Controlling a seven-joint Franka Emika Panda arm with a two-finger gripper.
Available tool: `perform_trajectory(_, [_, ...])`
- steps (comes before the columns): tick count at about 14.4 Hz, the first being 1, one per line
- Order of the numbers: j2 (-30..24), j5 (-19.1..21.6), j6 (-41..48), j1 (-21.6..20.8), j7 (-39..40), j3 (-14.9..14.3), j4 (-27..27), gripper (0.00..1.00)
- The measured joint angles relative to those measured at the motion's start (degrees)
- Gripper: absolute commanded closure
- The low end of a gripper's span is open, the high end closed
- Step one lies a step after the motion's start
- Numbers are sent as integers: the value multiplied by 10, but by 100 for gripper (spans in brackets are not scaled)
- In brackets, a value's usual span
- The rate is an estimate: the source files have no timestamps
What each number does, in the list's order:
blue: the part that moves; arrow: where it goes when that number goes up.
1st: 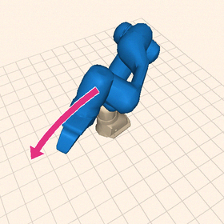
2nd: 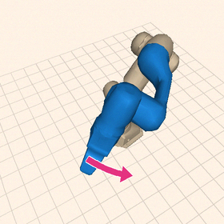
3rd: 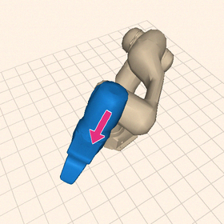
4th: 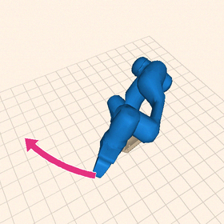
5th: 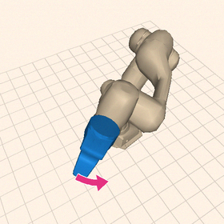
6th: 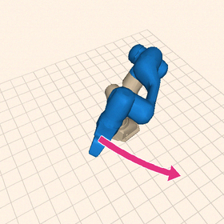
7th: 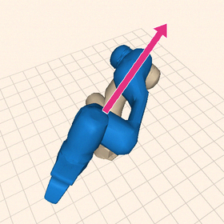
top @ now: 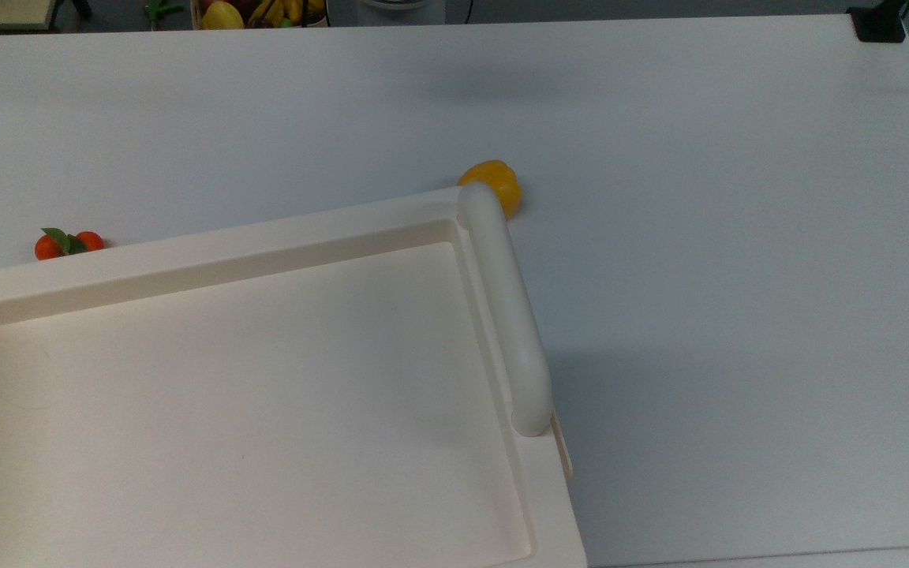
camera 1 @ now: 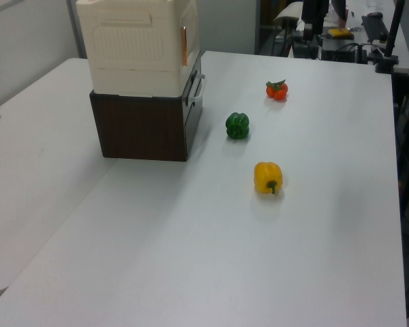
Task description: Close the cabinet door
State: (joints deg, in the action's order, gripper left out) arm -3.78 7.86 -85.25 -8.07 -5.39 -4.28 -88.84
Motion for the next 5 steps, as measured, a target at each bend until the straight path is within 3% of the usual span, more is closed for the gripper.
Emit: perform_trajectory(5, [3, -2, -91, -4, 19, -1, -11, 0])
